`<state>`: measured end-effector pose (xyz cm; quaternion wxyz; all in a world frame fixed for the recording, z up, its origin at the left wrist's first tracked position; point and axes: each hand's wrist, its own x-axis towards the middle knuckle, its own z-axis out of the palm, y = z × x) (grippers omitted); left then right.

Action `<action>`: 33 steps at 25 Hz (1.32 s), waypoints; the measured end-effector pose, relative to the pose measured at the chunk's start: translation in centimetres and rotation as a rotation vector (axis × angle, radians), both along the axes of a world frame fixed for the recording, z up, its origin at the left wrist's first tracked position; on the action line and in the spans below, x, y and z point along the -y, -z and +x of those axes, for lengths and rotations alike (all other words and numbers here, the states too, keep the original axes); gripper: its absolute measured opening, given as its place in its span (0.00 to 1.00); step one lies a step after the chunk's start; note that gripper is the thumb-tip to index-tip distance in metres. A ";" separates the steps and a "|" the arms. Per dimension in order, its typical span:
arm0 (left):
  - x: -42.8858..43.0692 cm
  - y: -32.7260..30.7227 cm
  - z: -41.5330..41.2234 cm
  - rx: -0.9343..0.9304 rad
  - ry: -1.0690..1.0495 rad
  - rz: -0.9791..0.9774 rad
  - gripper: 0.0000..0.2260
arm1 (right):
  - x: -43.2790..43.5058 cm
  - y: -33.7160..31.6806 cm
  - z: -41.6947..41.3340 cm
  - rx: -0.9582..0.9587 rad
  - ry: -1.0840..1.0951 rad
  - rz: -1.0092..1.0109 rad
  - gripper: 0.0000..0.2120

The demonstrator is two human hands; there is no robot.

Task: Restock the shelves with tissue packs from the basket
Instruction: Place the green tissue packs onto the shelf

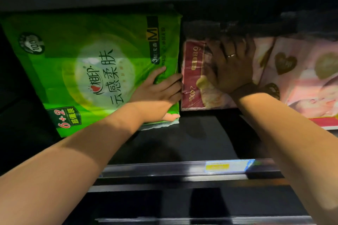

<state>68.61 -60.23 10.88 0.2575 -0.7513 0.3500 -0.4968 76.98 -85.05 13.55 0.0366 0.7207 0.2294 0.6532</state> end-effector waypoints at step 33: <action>-14.0 1.3 -2.9 -0.331 -0.560 -0.145 0.51 | -15.1 5.2 -3.6 -0.488 0.029 -0.390 0.55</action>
